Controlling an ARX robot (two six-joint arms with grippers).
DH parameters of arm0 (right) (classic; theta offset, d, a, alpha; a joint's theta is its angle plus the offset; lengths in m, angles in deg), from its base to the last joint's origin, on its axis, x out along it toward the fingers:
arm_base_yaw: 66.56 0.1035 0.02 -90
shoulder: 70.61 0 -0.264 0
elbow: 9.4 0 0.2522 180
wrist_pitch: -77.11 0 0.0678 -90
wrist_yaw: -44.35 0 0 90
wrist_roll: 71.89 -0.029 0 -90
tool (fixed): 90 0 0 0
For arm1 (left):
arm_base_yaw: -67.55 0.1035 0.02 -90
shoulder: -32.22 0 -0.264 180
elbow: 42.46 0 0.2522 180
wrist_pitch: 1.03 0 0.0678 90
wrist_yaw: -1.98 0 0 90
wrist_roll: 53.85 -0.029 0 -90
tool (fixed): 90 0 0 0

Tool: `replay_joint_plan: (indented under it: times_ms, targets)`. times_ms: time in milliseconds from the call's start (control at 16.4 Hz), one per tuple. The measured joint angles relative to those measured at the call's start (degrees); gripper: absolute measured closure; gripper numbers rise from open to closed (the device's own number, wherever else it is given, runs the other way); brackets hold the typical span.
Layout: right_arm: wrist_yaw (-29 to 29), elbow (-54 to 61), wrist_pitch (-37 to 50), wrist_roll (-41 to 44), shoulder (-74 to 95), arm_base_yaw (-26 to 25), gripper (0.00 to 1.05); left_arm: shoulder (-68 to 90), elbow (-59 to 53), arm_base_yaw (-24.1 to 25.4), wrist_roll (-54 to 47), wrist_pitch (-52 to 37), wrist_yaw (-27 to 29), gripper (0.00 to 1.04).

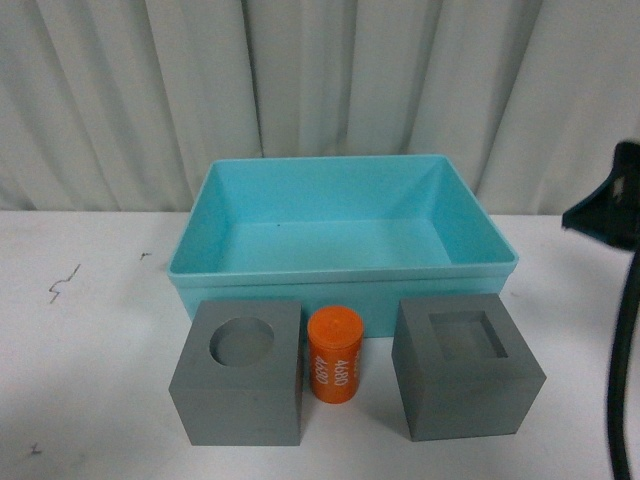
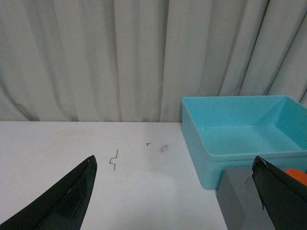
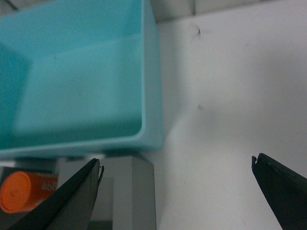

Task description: Place gray and orange parts in blue box

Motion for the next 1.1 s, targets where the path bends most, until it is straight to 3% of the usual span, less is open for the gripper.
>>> replay_joint_plan:
  times_ms: [305, 1098]
  targets:
    - [4.83, -1.92, -5.22, 1.66, 9.14, 5.57, 0.06, 0.00, 0.00, 0.00, 0.00, 0.00, 0.00, 0.07]
    - [4.39, -7.43, -4.11, -0.55, 19.43, 7.65, 0.06, 0.00, 0.00, 0.00, 0.00, 0.00, 0.02, 0.07]
